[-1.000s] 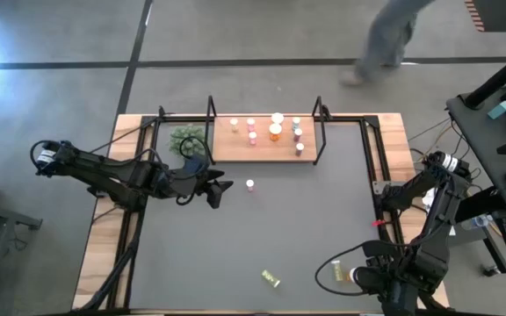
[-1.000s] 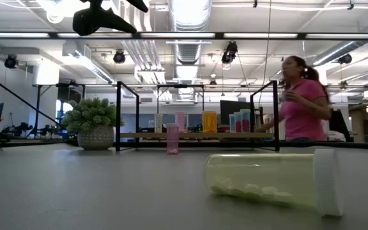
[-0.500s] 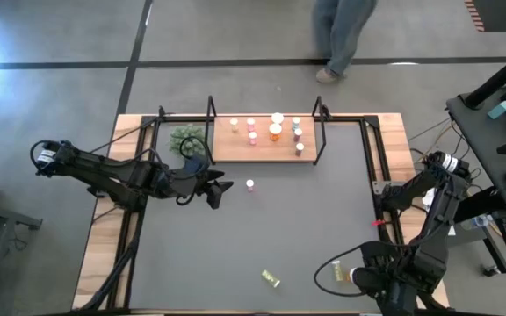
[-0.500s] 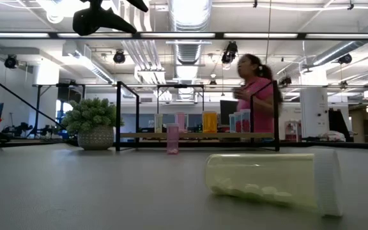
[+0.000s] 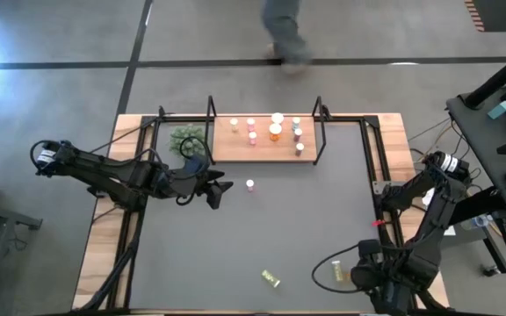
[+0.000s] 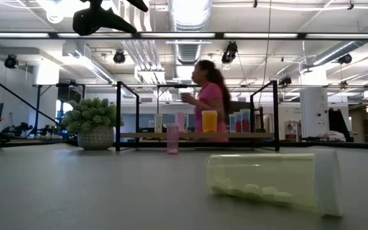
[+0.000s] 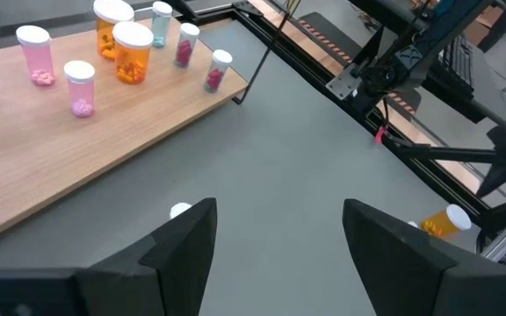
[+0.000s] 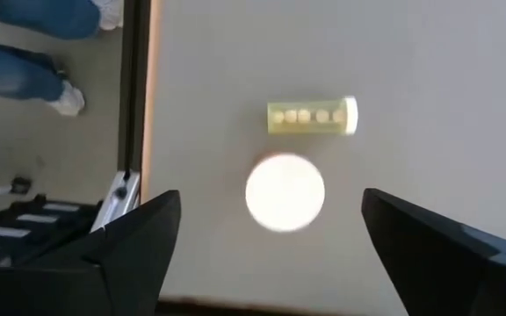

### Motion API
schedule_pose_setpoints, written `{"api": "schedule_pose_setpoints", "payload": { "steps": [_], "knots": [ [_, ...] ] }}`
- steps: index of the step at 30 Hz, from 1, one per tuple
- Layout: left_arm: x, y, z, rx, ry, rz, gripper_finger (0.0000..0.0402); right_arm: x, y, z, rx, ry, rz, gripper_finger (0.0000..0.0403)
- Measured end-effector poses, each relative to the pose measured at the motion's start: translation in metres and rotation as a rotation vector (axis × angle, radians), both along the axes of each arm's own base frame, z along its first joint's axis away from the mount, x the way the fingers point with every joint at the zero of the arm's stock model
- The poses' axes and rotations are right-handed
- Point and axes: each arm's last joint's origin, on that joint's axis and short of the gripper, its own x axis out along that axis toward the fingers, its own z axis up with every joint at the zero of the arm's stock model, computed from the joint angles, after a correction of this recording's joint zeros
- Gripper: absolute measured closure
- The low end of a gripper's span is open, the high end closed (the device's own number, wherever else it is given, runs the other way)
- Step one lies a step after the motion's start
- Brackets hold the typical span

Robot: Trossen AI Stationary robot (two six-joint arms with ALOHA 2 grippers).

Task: Pick and place medicine bottles onto shelf by color
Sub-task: Put the orange pill bottle on the shelf aligned with the other orange pill bottles

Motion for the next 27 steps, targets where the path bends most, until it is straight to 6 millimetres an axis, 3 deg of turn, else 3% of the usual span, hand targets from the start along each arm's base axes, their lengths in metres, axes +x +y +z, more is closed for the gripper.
{"api": "schedule_pose_setpoints", "payload": {
  "steps": [19,27],
  "knots": [
    [0.0,0.0,0.0,-0.001,0.001,-0.003,0.017,-0.005,-0.008,-0.058,0.019,-0.014,-0.047,0.0062],
    [0.0,0.0,0.0,-0.001,0.001,-0.003,0.017,-0.009,-0.015,-0.074,-0.004,0.01,-0.105,0.0063]
  ]
}}
